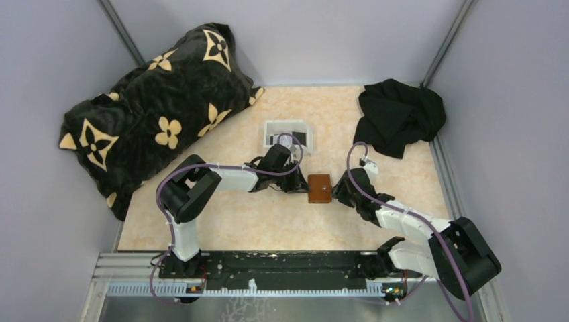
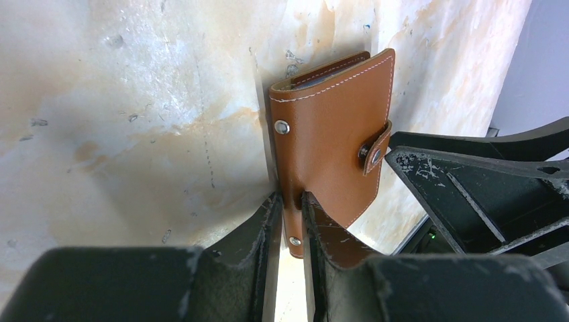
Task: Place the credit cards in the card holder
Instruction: Close the card holder at the center of the board.
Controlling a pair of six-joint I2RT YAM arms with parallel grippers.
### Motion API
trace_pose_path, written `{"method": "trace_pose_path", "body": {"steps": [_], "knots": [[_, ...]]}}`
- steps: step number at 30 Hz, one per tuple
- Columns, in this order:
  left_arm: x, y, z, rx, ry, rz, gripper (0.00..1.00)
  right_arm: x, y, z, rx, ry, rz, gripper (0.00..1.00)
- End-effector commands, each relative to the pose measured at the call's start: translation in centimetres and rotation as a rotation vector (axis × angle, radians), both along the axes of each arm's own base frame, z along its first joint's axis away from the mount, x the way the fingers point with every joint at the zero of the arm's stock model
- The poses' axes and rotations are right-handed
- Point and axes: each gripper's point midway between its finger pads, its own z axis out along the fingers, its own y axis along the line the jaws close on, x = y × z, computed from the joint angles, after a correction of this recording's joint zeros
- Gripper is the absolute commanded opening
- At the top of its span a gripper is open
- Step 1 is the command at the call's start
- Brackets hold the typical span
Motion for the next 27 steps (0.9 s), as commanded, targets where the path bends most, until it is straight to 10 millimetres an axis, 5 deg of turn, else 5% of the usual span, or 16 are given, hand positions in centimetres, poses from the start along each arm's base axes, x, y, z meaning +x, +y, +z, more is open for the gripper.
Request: {"method": "trace_pose_path", "body": {"steps": [1, 27], "knots": [[-2.5, 5.7, -7.7, 0.287, 0.113, 0.028, 0.25, -0.8, -0.1, -0.9, -0.017, 0.016, 0.042, 0.42], [-2.7, 5.9, -8.3, 0.302, 0.122, 0.024, 0.25, 0.9, 2.3, 1.1, 0.07, -0.068, 0.106, 0.43]]}}
